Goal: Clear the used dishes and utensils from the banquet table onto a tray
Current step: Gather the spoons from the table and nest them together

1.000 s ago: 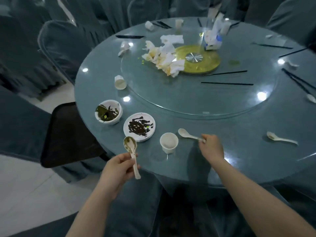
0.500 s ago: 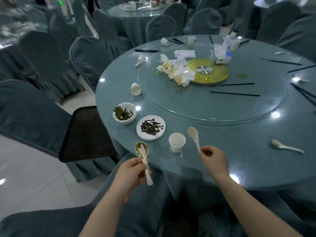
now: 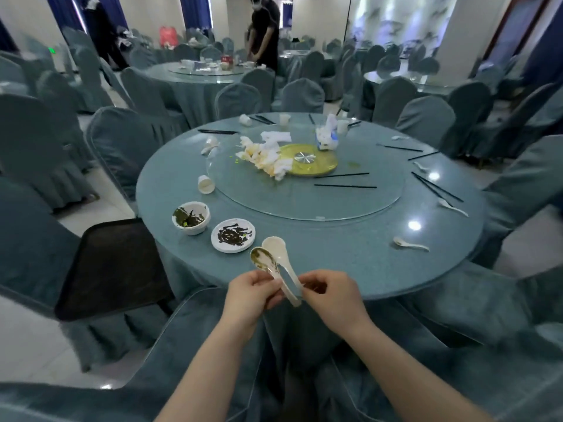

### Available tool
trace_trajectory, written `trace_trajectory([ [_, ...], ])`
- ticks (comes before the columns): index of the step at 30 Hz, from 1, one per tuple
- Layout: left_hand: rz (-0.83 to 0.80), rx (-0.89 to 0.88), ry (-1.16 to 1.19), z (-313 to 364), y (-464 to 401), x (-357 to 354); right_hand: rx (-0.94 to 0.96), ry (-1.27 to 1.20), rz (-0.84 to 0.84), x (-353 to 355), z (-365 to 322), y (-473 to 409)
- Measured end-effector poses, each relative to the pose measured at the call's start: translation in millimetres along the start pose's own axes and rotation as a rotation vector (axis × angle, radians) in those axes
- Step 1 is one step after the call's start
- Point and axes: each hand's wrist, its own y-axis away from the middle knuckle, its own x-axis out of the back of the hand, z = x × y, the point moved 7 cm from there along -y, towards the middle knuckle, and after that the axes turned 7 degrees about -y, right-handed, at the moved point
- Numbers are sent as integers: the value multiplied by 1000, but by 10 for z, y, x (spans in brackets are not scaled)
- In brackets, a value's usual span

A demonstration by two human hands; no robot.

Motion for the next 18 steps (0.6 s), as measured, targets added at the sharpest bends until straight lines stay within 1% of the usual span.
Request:
trace_trajectory([
  [4,-5,-13,-14,22,52,-253,25,-16,7,246,-41,165],
  [7,-26,-34,-48,74,-9,-468,60,49,13,452,-12,151],
  [10,-41,-27,-18,133,-131,-718,79,82,31,689,70,54],
  [14,-102,28,34,147,-366,-1229,41,66,-43,1118,305,-200],
  [18,-131,106,35,60,-666,-1837,-27,84,-86,1612,750,-550],
])
